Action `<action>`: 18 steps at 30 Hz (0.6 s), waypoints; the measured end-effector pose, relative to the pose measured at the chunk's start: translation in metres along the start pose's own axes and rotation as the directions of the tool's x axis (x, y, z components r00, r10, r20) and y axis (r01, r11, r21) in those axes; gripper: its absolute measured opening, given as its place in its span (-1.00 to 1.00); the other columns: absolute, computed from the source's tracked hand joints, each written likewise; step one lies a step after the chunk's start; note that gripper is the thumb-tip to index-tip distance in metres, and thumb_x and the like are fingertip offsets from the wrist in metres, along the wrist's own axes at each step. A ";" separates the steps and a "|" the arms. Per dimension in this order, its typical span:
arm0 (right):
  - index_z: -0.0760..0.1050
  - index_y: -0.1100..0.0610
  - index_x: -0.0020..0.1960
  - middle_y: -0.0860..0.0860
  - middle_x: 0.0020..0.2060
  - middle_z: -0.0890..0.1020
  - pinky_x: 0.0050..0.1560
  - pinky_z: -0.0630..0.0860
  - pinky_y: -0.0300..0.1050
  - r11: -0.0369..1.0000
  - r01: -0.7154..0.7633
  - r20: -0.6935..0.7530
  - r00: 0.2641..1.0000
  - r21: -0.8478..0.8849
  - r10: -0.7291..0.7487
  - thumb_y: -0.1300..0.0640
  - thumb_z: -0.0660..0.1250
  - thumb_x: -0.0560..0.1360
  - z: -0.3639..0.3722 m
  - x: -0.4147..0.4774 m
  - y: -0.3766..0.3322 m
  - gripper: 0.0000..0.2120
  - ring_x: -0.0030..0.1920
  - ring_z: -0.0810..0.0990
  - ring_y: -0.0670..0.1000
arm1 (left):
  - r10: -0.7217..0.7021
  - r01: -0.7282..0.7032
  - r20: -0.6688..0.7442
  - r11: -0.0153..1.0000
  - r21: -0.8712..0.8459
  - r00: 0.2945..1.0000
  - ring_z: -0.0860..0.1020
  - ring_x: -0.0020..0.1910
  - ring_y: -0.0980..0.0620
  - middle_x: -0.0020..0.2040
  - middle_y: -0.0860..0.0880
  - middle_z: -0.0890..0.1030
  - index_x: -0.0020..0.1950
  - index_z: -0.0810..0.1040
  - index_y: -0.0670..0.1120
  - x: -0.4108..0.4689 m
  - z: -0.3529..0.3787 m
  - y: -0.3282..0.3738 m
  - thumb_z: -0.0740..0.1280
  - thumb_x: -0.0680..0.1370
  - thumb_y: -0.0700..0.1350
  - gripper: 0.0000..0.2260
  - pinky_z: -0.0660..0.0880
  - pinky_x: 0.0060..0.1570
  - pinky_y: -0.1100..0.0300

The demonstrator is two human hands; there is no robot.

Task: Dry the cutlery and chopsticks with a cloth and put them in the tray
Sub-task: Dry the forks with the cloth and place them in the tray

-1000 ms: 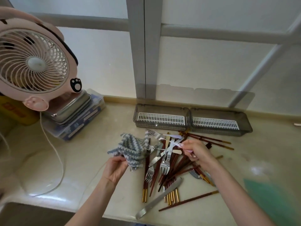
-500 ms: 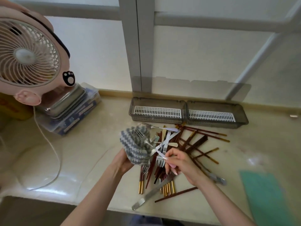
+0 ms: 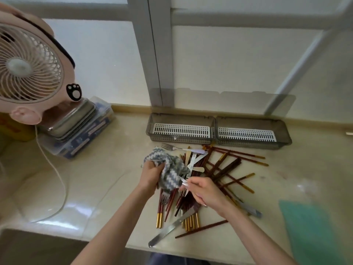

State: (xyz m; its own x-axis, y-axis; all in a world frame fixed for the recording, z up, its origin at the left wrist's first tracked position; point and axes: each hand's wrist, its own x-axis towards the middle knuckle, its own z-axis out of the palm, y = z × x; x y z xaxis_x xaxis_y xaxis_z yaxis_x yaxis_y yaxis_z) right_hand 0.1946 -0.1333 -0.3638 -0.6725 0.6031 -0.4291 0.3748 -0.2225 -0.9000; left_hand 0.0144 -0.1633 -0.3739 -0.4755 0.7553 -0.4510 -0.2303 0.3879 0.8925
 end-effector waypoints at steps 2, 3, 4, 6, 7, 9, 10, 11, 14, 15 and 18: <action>0.61 0.06 -0.10 -0.13 -0.64 0.31 -0.31 0.24 -0.12 1.000 -0.009 -0.013 1.000 0.008 0.009 0.10 0.18 0.61 0.003 0.002 -0.004 -0.76 -0.62 0.20 -0.13 | 0.047 -0.046 -0.030 0.998 0.036 0.998 0.61 -0.17 -0.06 -0.16 -0.15 0.62 -0.12 0.54 -0.21 0.009 -0.005 0.002 0.21 0.55 -0.36 -0.85 0.61 -0.24 0.21; 0.61 0.05 -0.11 -0.13 -0.64 0.30 -0.30 0.23 -0.11 1.000 -0.009 -0.018 1.000 0.007 0.009 0.09 0.18 0.61 0.005 0.003 -0.006 -0.75 -0.62 0.19 -0.12 | 0.058 -0.056 -0.040 0.997 0.055 0.998 0.61 -0.18 -0.07 -0.16 -0.17 0.62 -0.13 0.55 -0.22 0.013 -0.007 0.002 0.22 0.54 -0.37 -0.86 0.61 -0.25 0.20; 0.61 0.04 -0.12 -0.13 -0.64 0.29 -0.31 0.21 -0.10 1.000 -0.010 -0.027 1.000 0.006 0.011 0.08 0.18 0.61 0.007 0.005 -0.008 -0.75 -0.62 0.18 -0.12 | 0.066 -0.062 -0.051 0.995 0.084 0.996 0.61 -0.18 -0.09 -0.16 -0.19 0.62 -0.12 0.55 -0.26 0.018 -0.010 0.001 0.23 0.54 -0.36 -0.88 0.61 -0.23 0.15; 0.62 0.02 -0.13 -0.13 -0.63 0.27 -0.29 0.23 -0.09 1.000 -0.003 -0.037 0.999 -0.004 0.002 0.07 0.19 0.61 0.008 0.006 -0.010 -0.74 -0.61 0.17 -0.12 | 0.089 -0.076 -0.111 0.990 0.121 0.990 0.61 -0.14 -0.15 -0.12 -0.22 0.63 -0.08 0.56 -0.30 0.024 -0.013 -0.001 0.25 0.53 -0.34 -0.91 0.60 -0.12 0.03; 0.62 0.01 -0.14 -0.14 -0.63 0.28 -0.25 0.26 -0.06 1.000 -0.002 -0.047 0.999 -0.019 0.001 0.06 0.19 0.60 0.008 0.007 -0.010 -0.74 -0.60 0.18 -0.12 | 0.089 -0.071 -0.158 0.991 0.117 0.983 0.61 -0.13 -0.15 -0.13 -0.22 0.63 -0.10 0.56 -0.29 0.028 -0.017 -0.002 0.26 0.53 -0.33 -0.91 0.58 -0.08 0.01; 0.62 0.04 -0.14 -0.14 -0.64 0.30 -0.19 0.32 -0.02 0.999 -0.017 -0.090 0.996 -0.051 0.012 0.07 0.20 0.60 0.008 0.006 -0.010 -0.75 -0.61 0.20 -0.13 | 0.034 -0.027 -0.273 0.999 0.026 0.961 0.58 -0.16 -0.12 -0.20 -0.18 0.60 -0.20 0.54 -0.21 0.039 -0.029 0.000 0.24 0.54 -0.31 -0.85 0.53 -0.09 0.02; 0.62 0.06 -0.12 -0.13 -0.64 0.31 -0.18 0.34 -0.02 0.999 -0.027 -0.124 0.992 -0.042 0.021 0.07 0.20 0.60 0.007 0.004 -0.011 -0.75 -0.61 0.20 -0.13 | -0.010 -0.004 -0.296 0.999 -0.047 0.955 0.54 -0.18 -0.10 -0.24 -0.16 0.58 -0.23 0.52 -0.17 0.046 -0.038 0.001 0.22 0.55 -0.31 -0.81 0.49 -0.13 0.03; 0.62 0.09 -0.09 -0.12 -0.63 0.32 -0.19 0.36 -0.04 1.000 -0.028 -0.162 0.986 -0.008 0.027 0.08 0.19 0.60 0.005 0.002 -0.011 -0.75 -0.61 0.21 -0.12 | -0.046 0.023 -0.269 0.996 -0.086 0.962 0.51 -0.22 -0.09 -0.27 -0.15 0.55 -0.25 0.51 -0.15 0.052 -0.047 0.002 0.18 0.55 -0.31 -0.78 0.45 -0.20 0.05; 0.60 0.13 -0.05 -0.03 -0.59 0.31 -0.40 0.31 -0.23 0.997 0.034 -0.248 0.969 0.074 -0.015 0.09 0.16 0.62 0.003 0.003 -0.014 -0.74 -0.59 0.21 -0.07 | -0.114 0.111 0.046 0.992 0.058 0.992 0.52 -0.31 -0.09 -0.27 -0.18 0.57 -0.23 0.55 -0.17 0.045 -0.049 0.005 0.13 0.60 -0.26 -0.72 0.43 -0.33 0.10; 0.59 0.13 -0.04 -0.03 -0.58 0.32 -0.45 0.29 -0.28 0.996 0.050 -0.248 0.968 0.076 -0.030 0.09 0.15 0.62 0.007 0.006 -0.015 -0.75 -0.58 0.21 -0.06 | -0.149 0.141 0.160 0.988 0.065 0.976 0.57 -0.32 -0.08 -0.25 -0.18 0.59 -0.18 0.56 -0.19 0.035 -0.042 0.007 0.12 0.62 -0.23 -0.73 0.51 -0.34 0.13; 0.54 0.12 -0.04 -0.07 -0.60 0.34 -0.49 0.22 -0.26 0.995 0.019 -0.223 0.975 0.101 0.004 0.12 0.16 0.62 0.030 0.019 -0.011 -0.80 -0.60 0.22 -0.09 | -0.173 0.225 0.365 0.968 -0.107 0.915 0.62 -0.20 -0.02 -0.13 -0.15 0.65 0.01 0.55 -0.22 0.014 -0.018 0.009 0.11 0.63 -0.16 -0.76 0.58 -0.21 0.16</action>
State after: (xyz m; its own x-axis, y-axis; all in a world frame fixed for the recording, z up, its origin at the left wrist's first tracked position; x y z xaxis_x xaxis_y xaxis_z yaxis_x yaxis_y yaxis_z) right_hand 0.1590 -0.1425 -0.3644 -0.5117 0.7578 -0.4049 0.2952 -0.2875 -0.9111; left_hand -0.0096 -0.1590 -0.3723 -0.0858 0.8168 -0.5705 -0.4213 0.4892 0.7637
